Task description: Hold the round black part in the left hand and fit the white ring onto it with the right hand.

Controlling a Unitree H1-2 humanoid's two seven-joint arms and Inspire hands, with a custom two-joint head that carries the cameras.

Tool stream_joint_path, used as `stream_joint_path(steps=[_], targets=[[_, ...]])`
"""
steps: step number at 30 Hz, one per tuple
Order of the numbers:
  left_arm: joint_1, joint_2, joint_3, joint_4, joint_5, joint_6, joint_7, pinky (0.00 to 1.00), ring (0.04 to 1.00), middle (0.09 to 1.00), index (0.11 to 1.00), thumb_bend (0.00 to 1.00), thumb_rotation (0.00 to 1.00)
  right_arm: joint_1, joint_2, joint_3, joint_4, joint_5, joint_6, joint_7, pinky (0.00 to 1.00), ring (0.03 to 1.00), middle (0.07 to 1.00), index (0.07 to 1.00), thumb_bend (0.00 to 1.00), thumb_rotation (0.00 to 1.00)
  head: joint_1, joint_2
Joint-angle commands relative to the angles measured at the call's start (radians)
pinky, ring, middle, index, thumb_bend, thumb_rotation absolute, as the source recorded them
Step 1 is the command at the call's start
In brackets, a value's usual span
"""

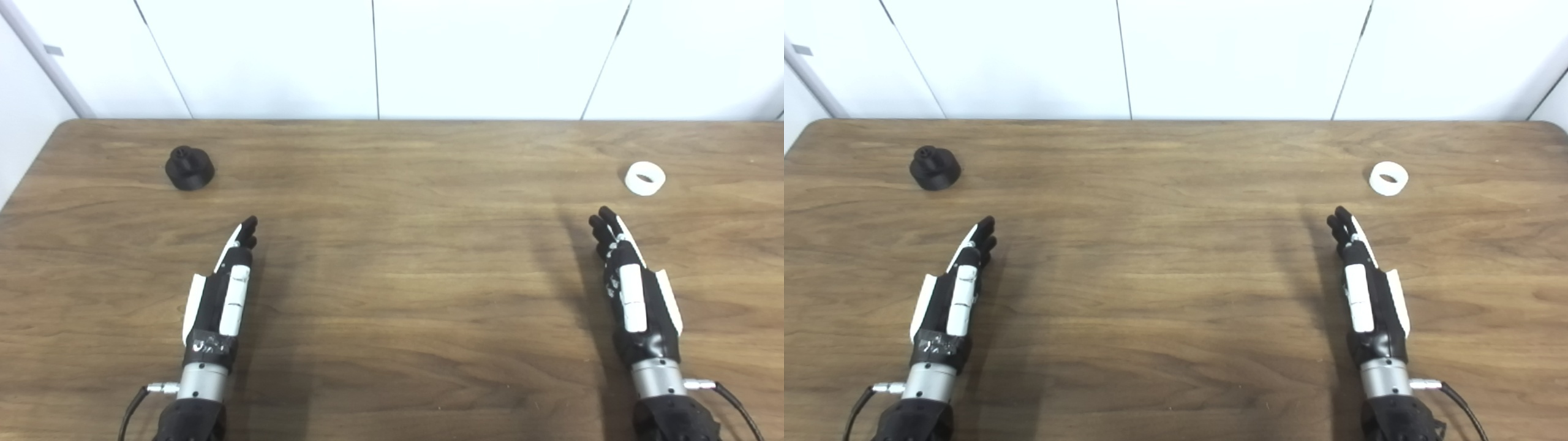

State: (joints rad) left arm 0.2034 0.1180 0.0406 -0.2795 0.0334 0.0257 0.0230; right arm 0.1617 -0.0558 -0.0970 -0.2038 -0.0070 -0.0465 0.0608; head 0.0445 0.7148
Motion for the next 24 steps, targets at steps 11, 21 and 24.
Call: stream_joint_path(steps=[11,21,24], targets=[[-0.006,-0.002,0.005,-0.016,-0.003,-0.019,-0.007,1.00,0.968,0.973,0.957,0.57,0.98,0.021,-0.003,0.008,-0.013,0.004,-0.033,-0.005,1.00,0.967,0.927,0.934,0.56,1.00,0.010,-0.002],[0.000,-0.029,-0.020,0.001,0.022,-0.029,0.006,1.00,0.976,0.973,0.958,0.59,0.97,0.024,-0.023,-0.009,0.020,0.028,-0.060,0.006,1.00,0.959,0.935,0.942,0.57,1.00,0.154,-0.065],[0.003,-0.038,-0.032,0.010,0.029,-0.031,0.013,1.00,0.983,0.978,0.961,0.60,0.96,0.023,-0.036,-0.016,0.050,0.037,-0.085,0.013,1.00,0.962,0.936,0.946,0.58,1.00,0.191,-0.090]])
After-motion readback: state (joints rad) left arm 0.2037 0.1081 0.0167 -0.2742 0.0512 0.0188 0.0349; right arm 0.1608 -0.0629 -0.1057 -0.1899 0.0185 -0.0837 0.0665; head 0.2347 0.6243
